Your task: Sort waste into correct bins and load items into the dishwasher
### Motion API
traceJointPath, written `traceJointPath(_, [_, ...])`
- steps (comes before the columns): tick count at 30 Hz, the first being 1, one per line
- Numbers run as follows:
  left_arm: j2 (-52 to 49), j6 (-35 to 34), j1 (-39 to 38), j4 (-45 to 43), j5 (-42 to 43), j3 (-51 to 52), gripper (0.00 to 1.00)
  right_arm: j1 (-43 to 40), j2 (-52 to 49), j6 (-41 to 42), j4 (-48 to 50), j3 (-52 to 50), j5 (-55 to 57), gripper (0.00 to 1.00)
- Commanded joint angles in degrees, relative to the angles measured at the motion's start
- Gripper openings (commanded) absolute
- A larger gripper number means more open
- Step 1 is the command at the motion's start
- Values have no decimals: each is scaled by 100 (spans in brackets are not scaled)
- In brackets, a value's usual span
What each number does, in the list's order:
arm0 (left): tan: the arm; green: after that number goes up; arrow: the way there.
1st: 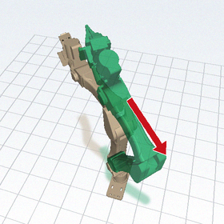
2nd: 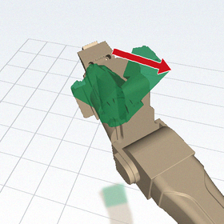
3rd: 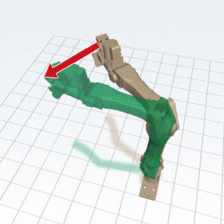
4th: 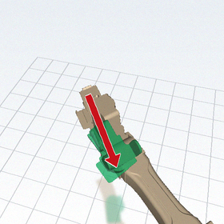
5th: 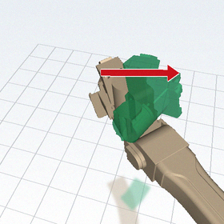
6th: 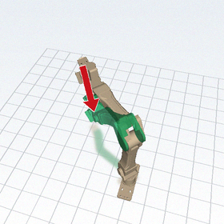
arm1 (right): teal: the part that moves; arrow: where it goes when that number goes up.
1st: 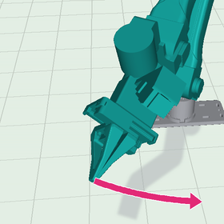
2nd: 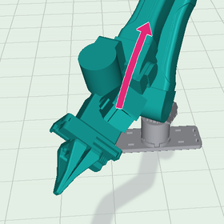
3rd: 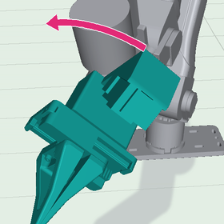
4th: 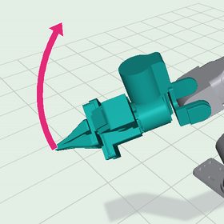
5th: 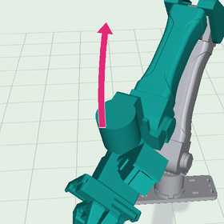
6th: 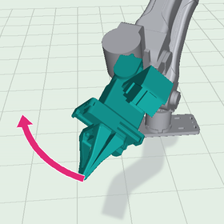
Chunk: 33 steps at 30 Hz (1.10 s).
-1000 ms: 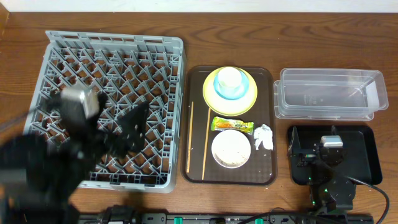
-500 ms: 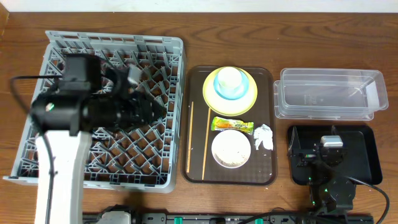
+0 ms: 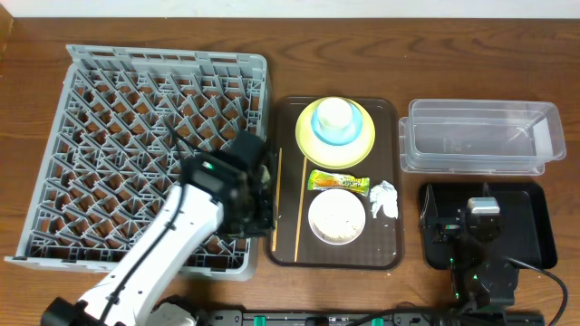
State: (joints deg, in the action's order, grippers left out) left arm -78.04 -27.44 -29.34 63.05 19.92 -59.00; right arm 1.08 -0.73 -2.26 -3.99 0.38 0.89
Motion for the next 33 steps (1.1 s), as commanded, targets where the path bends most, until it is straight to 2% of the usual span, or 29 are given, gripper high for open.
traceJointPath(1, [15,-612,-516,-404,-682,149,10,-81,7,52,-15,-9,17,99])
traceJointPath(3, [13,-634,-833,-750,-780,192,10,-81,7,52,-15,-9,17,99])
traceJointPath(5, [13,-662,-1119,-1064,-962,243,15,-81,7,52,-15,-9,17,99])
traceJointPath(7, [11,-789,-1390,-1309,-1283,299,31,-81,7,52,-15,-9,17,99])
traceJointPath(9, [11,-868,-1626,-1475,-1687,341,38,-81,7,52,-15,-9,17,99])
traceJointPath(10, [11,-866,-1725,-1499,-1958,341,56,-81,7,52,-15,-9,17,99])
traceJointPath(12, [13,-863,-1816,-1521,-2234,339,56,-81,7,52,-15,-9,17,99])
traceJointPath(22, [-160,-890,-1827,-1864,-2511,479,56,-81,7,52,-15,-9,17,99])
traceJointPath(27, [-409,-883,-1825,-1832,-2472,479,56,-81,7,52,-15,-9,17,99])
traceJointPath(29, [-409,-754,-1821,-1836,-2498,466,53,-81,7,52,-15,-9,17,99])
traceJointPath(33, [-127,-568,-1818,-1515,-2953,243,52,-81,7,52,-15,-9,17,99])
